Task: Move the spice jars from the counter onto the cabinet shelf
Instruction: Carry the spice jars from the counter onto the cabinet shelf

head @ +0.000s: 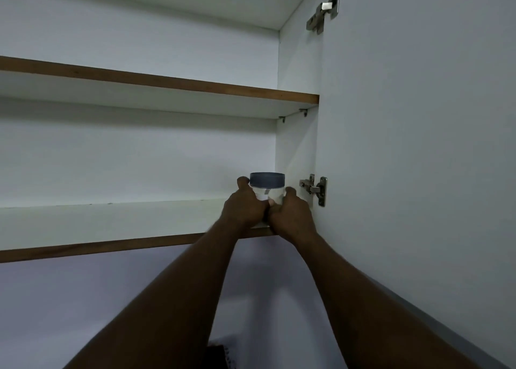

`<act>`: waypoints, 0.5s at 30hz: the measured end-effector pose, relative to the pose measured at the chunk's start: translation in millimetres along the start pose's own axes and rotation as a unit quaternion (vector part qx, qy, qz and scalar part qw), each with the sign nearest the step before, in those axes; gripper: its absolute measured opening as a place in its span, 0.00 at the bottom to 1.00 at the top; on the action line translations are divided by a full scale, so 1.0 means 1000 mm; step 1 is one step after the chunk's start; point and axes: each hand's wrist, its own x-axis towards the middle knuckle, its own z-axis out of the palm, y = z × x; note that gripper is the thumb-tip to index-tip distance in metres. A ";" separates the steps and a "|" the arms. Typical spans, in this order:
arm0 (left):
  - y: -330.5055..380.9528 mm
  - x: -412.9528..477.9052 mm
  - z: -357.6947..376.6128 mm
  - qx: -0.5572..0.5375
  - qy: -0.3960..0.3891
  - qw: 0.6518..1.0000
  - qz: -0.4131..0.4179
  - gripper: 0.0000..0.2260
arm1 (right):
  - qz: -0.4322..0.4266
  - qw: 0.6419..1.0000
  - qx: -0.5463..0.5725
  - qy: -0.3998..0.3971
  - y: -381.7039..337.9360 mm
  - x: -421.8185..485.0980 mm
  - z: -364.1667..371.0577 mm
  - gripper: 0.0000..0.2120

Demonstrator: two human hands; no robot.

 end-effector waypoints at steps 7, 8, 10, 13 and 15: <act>0.002 0.035 0.032 0.039 -0.078 0.995 -0.052 0.31 | 0.000 0.991 -0.111 0.080 0.020 0.016 0.015 0.13; 0.002 0.038 0.034 0.035 -0.088 0.994 -0.051 0.31 | -0.001 0.990 -0.108 0.090 0.021 0.017 0.018 0.16; 0.002 0.043 0.036 0.027 -0.102 0.993 -0.043 0.31 | -0.008 0.989 -0.105 0.105 0.020 0.016 0.020 0.22; 0.001 0.046 0.037 0.015 -0.120 0.992 -0.029 0.29 | -0.012 0.988 -0.101 0.115 0.021 0.015 0.021 0.28; 0.000 0.047 0.038 0.011 -0.129 0.991 -0.025 0.29 | -0.015 0.988 -0.099 0.119 0.021 0.014 0.022 0.29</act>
